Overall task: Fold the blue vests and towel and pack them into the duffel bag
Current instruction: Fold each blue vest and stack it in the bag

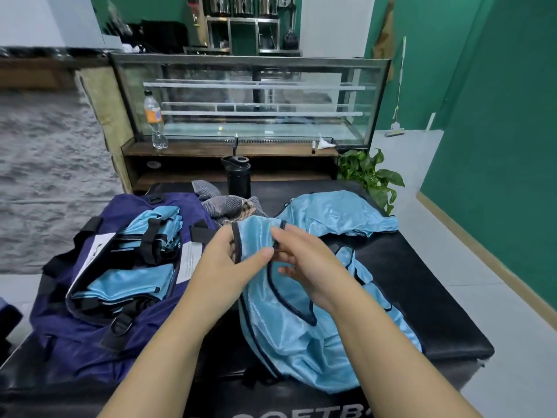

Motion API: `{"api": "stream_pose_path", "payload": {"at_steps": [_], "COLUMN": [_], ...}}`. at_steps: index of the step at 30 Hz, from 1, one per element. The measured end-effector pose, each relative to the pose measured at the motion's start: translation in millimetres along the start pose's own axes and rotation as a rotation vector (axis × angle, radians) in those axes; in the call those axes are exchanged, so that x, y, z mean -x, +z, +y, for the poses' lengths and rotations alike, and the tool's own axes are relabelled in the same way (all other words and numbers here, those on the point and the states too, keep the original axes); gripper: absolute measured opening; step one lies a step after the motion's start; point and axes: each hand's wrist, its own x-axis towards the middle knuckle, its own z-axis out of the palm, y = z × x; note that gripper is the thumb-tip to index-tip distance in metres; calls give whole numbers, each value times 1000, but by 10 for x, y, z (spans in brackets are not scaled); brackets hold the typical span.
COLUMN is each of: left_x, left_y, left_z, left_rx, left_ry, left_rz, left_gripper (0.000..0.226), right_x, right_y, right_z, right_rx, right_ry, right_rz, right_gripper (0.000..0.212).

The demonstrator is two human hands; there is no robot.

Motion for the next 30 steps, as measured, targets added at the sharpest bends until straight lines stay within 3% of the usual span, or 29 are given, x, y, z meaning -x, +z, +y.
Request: {"api": "stream_pose_path", "payload": {"at_steps": [4, 9, 15, 20, 23, 25, 30], "left_x": [-1, -184, -446, -352, -263, -217, -206], "left_y": [1, -33, -217, -231, -185, -172, -225], "left_z": [93, 369, 669, 511, 334, 240, 122], "left_rx": [150, 237, 210, 308, 365, 402, 430], "left_ry": [18, 56, 221, 266, 174, 121, 105], "left_rz": [4, -73, -98, -127, -39, 12, -15], "left_gripper": [40, 18, 39, 45, 31, 34, 82], "right_x": [20, -75, -104, -28, 6, 0, -7], "right_y": [-18, -9, -24, -54, -50, -58, -90], "right_z": [-134, -418, -748, -594, -417, -290, -152], "right_rx": [-229, -141, -10, -45, -27, -15, 5], "right_ry": [-86, -250, -447, -369, -314, -272, -227], "right_rz": [-2, 6, -84, -177, -208, -181, -88], "right_gripper": [17, 49, 78, 88, 84, 80, 80]}}
